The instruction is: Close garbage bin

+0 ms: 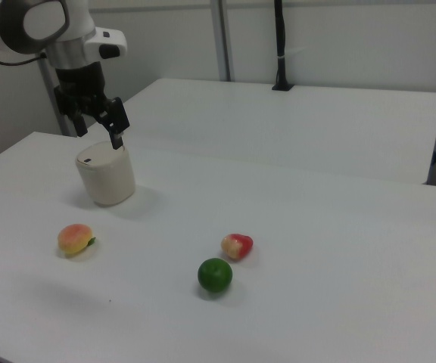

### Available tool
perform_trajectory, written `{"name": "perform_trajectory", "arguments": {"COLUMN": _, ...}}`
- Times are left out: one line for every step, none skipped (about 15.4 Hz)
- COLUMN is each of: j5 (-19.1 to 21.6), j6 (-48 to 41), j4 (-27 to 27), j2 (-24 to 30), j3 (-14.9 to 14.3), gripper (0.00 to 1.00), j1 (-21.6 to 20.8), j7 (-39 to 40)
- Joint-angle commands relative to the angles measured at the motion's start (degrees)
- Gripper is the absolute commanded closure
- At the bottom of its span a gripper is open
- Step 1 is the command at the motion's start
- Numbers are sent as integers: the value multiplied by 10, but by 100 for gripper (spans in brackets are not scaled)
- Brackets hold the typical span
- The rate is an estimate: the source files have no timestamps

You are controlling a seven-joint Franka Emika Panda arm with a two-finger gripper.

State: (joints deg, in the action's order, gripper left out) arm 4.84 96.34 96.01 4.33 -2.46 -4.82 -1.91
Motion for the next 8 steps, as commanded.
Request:
{"name": "perform_trajectory", "arguments": {"j5": -11, "j6": 19, "j4": -10, "j2": -8, "j3": -6, "gripper": 0, "j1": -11, "j7": 12}}
{"name": "perform_trajectory", "arguments": {"j5": -10, "j6": 31, "j4": -12, "j2": -9, "j3": -6, "gripper": 0, "j1": -5, "j7": 11}}
{"name": "perform_trajectory", "arguments": {"j5": -9, "j6": 43, "j4": -14, "j2": -13, "j3": -5, "gripper": 0, "j1": -1, "j7": 9}}
{"name": "perform_trajectory", "arguments": {"j5": -9, "j6": 46, "j4": -16, "j2": -15, "j3": -5, "gripper": 0, "j1": 1, "j7": 5}}
{"name": "perform_trajectory", "arguments": {"j5": -9, "j6": 45, "j4": -21, "j2": -15, "j3": -5, "gripper": 0, "j1": 2, "j7": -2}}
{"name": "perform_trajectory", "arguments": {"j5": -9, "j6": 44, "j4": -21, "j2": -15, "j3": -5, "gripper": 0, "j1": 2, "j7": -3}}
{"name": "perform_trajectory", "arguments": {"j5": -9, "j6": 44, "j4": -21, "j2": -15, "j3": -5, "gripper": 0, "j1": 2, "j7": -3}}
{"name": "perform_trajectory", "arguments": {"j5": -10, "j6": 44, "j4": -21, "j2": -15, "j3": -5, "gripper": 0, "j1": 2, "j7": -2}}
